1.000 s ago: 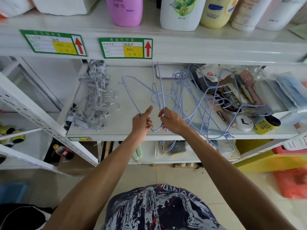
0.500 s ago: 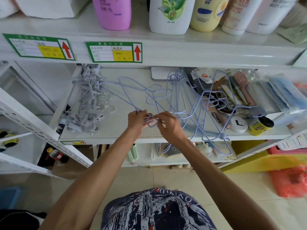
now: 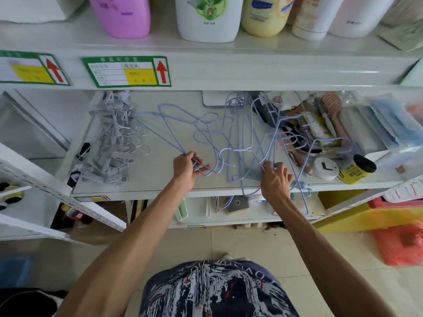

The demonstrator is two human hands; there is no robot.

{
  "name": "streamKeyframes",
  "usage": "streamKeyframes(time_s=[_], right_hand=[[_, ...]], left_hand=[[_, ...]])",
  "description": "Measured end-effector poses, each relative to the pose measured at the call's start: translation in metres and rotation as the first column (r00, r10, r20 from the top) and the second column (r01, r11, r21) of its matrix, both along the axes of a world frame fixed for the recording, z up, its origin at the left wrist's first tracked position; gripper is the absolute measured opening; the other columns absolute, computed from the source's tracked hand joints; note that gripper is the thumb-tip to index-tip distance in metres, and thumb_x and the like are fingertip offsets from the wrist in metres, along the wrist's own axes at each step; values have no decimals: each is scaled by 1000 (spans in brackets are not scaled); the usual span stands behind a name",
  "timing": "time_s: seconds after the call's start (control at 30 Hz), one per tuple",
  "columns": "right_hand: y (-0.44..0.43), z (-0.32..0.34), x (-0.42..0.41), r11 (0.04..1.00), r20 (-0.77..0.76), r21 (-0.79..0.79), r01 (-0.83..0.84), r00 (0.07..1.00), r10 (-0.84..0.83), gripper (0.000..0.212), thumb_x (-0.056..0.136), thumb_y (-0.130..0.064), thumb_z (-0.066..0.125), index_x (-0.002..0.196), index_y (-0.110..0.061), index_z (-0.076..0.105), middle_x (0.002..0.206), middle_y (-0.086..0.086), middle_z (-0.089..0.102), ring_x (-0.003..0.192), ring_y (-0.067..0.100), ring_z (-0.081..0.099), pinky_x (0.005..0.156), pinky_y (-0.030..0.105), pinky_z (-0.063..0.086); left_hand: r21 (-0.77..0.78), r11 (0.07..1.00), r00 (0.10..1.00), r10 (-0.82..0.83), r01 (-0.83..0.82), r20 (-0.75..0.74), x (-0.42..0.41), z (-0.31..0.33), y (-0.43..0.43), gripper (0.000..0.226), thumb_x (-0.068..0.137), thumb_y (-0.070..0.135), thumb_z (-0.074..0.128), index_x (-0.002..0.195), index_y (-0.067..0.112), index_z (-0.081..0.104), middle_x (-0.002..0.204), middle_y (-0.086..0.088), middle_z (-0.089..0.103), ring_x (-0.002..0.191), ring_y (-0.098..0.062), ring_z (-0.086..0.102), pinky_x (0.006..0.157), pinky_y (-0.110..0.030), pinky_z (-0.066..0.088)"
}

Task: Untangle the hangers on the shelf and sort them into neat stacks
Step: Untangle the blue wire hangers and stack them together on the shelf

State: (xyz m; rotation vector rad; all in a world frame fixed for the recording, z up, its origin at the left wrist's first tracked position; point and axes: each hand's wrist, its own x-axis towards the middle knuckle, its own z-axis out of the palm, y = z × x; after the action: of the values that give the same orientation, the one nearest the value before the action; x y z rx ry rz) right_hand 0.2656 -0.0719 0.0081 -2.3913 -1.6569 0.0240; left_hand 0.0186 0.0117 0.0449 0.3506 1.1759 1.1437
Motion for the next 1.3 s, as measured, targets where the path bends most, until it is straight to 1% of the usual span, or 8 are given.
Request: streamKeyframes(time_s=[0.23,0.47,0.63,0.7,0.8,0.93,1.13,1.3], right_hand=[[15,11,20,974,-118,-49,-223,969,216,24,103,-27,46,110,-6,55,93,20,51,84,42,58,70,50,53],[30,21,30,955,-158,-86,-284,950,268,18,102,-21,45,109,-6,51,92,20,51,75,44,61,64,52,53],[34,35,32,941,-266,-71,-331,915,302,38,101,-45,45,121,-14,55,89,19,63,74,38,63,63,43,52],[37,41,31,920,-321,17,-391,870,375,35,100,-36,53,128,-14,54,92,19,65,65,33,62,61,42,55],[44,46,31,926,-380,-21,-376,860,341,34,103,-34,39,133,-19,45,96,3,56,78,23,54,79,40,51],[54,49,36,919,-538,-71,-388,791,292,31,90,-40,45,119,-27,44,74,11,64,66,31,60,65,39,49],[68,65,30,907,-702,-67,-415,666,252,42,90,-47,44,120,-20,54,101,11,66,93,28,59,81,36,45],[75,66,20,929,-819,-78,-361,554,147,38,91,-54,55,116,-25,57,89,1,62,64,14,53,59,29,43]], left_hand=[[46,996,989,-65,71,-131,17,4,7,39,85,22,76,67,18,41,48,2,32,37,-12,33,40,-23,36],[6,998,998,55,-55,44,26,13,20,45,107,37,28,69,18,40,42,9,31,28,-4,24,33,-9,16],[45,996,997,81,-82,16,39,22,27,45,107,36,29,68,17,39,40,10,31,28,-4,25,33,-9,17],[41,997,998,61,-60,-29,47,20,26,45,107,35,30,67,17,40,40,9,31,28,-5,24,34,-10,18],[25,999,994,25,-22,-110,57,18,19,43,107,33,32,69,16,41,41,9,30,29,-6,23,36,-10,19],[56,998,977,26,-14,-209,66,23,10,35,103,15,35,70,13,44,47,2,32,29,-7,24,34,-13,24],[60,998,963,26,-11,-267,71,26,1,25,92,-1,42,71,10,48,53,-3,33,29,-8,28,34,-18,38],[48,998,971,-19,31,-239,83,24,-15,16,97,1,41,85,8,47,61,-6,36,31,-8,35,37,-26,48]])
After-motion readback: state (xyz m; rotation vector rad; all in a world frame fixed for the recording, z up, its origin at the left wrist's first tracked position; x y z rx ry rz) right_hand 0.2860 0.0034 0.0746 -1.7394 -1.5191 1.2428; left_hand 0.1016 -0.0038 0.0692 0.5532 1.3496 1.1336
